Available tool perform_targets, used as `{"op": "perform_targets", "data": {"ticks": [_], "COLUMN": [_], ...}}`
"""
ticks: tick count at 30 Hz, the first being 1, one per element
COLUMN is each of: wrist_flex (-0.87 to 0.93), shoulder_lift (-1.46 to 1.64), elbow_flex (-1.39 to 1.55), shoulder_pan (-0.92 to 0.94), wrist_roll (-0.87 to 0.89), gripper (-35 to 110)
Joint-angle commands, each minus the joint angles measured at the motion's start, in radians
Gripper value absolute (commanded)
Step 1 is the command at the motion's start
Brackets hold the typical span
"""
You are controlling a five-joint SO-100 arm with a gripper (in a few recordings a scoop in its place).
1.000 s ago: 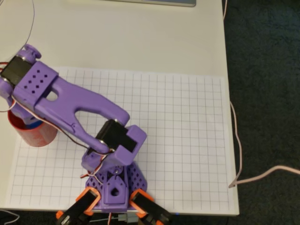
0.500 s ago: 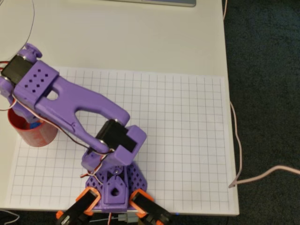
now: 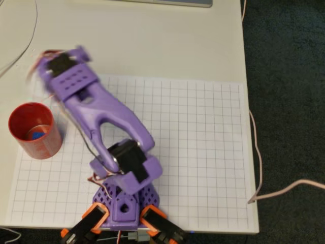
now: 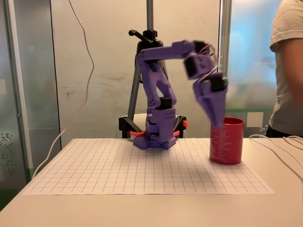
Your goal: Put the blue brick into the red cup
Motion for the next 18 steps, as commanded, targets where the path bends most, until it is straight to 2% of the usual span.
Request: {"op": "perform_targets", "data": {"ticks": [1, 4, 7, 10, 18], "wrist_flex": [-0.166, -0.202, -0.149, -0.069, 0.032], "shoulder_lift": [0.1, 0.219, 0.431, 0.713, 1.092], "elbow_flex": [0.026, 0.032, 0.064, 0.14, 0.39], "shoulder_pan": [0.347, 0.468, 0.509, 0.511, 0.44], "wrist_roll": [-0.071, -0.124, -0.156, -0.184, -0.232], "gripper": [0, 0, 0, 0, 0]}}
